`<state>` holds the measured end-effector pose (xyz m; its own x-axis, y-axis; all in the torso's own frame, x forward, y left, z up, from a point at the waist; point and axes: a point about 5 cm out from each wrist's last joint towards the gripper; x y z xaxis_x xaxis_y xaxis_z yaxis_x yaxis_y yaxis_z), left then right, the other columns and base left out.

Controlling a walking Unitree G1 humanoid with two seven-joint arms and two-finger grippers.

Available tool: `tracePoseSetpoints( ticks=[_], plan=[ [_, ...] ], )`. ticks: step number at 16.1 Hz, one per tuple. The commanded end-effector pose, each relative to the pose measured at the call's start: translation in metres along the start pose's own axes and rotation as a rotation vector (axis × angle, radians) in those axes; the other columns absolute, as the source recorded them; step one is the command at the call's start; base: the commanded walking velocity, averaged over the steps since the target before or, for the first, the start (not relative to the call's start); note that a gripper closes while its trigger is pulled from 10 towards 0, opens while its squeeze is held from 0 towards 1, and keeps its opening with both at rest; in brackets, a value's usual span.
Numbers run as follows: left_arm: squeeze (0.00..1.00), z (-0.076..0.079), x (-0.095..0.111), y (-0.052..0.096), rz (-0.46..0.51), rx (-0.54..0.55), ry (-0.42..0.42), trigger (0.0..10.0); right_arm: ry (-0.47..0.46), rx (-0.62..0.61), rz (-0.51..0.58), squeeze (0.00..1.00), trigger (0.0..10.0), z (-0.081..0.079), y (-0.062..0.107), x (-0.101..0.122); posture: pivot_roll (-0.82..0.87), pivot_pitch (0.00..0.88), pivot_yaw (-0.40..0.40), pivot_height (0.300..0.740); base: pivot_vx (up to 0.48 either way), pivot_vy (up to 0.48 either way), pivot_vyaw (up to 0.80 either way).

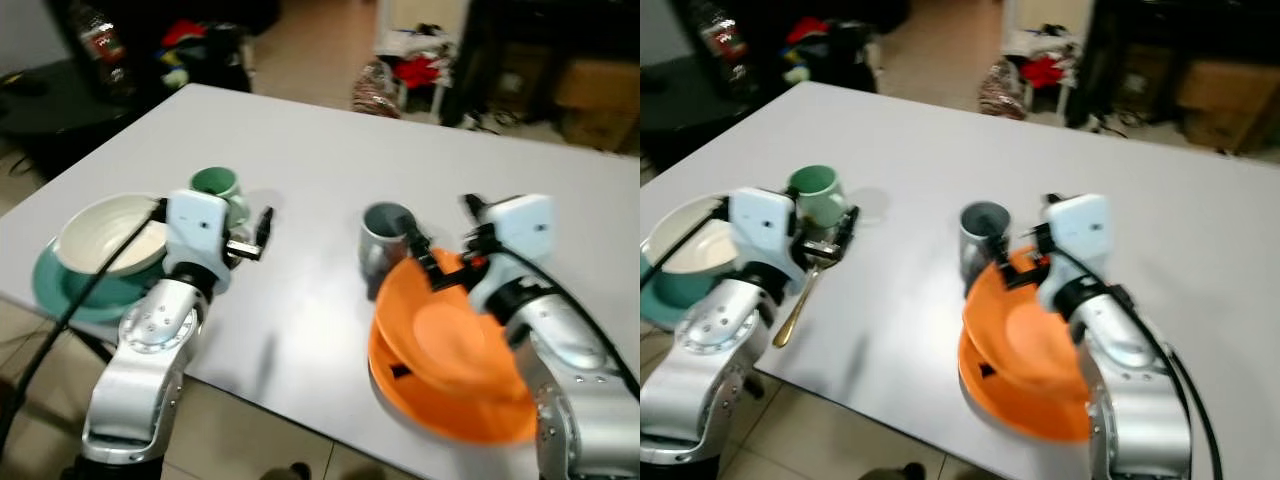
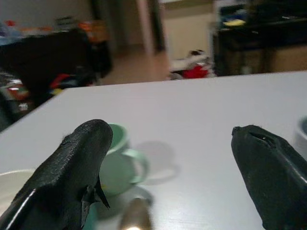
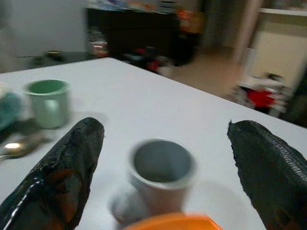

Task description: Setting the table

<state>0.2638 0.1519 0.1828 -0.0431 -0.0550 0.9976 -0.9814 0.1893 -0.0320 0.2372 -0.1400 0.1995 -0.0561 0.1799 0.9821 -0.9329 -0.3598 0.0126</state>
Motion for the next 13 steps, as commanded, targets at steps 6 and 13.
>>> tracePoseSetpoints(
  ticks=[6,13],
  plan=[
    [0.0,0.001,-0.002,0.01,-0.049,-0.007,-0.024,10.0,0.027,0.011,-0.002,1.0,10.0,0.001,0.0,-0.001,0.11,0.0,-0.001,0.74,0.0,0.0,0.8],
    [0.0,0.002,0.007,0.006,-0.005,-0.02,-0.012,10.0,-0.051,0.034,0.032,1.0,10.0,-0.009,0.004,0.005,0.11,0.0,0.033,0.74,0.0,0.041,0.69]
  ],
)
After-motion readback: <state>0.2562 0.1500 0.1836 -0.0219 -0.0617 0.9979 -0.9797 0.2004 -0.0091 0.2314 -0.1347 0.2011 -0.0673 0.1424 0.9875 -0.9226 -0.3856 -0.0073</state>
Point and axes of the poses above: a point about 5 cm out from each wrist's last joint towards the gripper, its own y axis pointing back from the gripper into the wrist, its own x axis along the axis of the wrist's last joint, z = x × y, and after that the axes turned 5 degrees about y, right-handed
